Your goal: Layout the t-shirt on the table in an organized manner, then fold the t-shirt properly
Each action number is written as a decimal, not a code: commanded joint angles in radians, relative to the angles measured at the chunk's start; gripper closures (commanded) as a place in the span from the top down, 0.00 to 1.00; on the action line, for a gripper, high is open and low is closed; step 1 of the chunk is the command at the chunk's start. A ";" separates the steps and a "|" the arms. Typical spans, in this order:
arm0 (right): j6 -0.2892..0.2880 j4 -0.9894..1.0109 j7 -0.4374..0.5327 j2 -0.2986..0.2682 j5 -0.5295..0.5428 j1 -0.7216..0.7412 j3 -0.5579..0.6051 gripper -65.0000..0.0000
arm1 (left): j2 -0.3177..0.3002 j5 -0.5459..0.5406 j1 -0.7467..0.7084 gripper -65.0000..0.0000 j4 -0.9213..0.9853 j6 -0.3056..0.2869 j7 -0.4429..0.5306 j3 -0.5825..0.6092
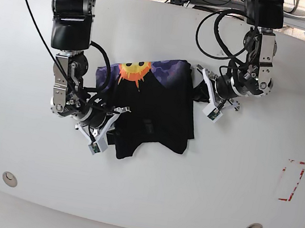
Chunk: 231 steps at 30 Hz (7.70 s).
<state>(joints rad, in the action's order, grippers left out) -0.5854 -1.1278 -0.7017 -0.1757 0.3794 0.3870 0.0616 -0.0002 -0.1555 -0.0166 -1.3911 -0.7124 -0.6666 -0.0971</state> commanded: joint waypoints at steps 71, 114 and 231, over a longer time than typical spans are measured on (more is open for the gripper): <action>-0.003 -0.082 0.035 0.041 0.007 -0.041 0.034 0.09 | -0.010 0.070 -0.004 0.03 0.002 0.014 -0.078 0.001; -0.005 -0.619 -0.148 -0.041 0.007 -0.210 0.033 0.38 | 0.067 0.069 0.010 0.03 -0.443 0.014 -0.078 0.153; -0.012 -0.861 -0.174 -0.046 0.017 -0.415 -0.216 0.16 | -0.232 0.069 -0.036 0.03 -0.316 0.053 0.003 -0.209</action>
<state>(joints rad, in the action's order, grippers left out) -0.5983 -1.9636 -0.8989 -0.2134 0.3809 -0.0429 -0.1509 -0.2420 -0.0799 -0.0525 -1.6581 -0.6559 -0.6395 -0.3023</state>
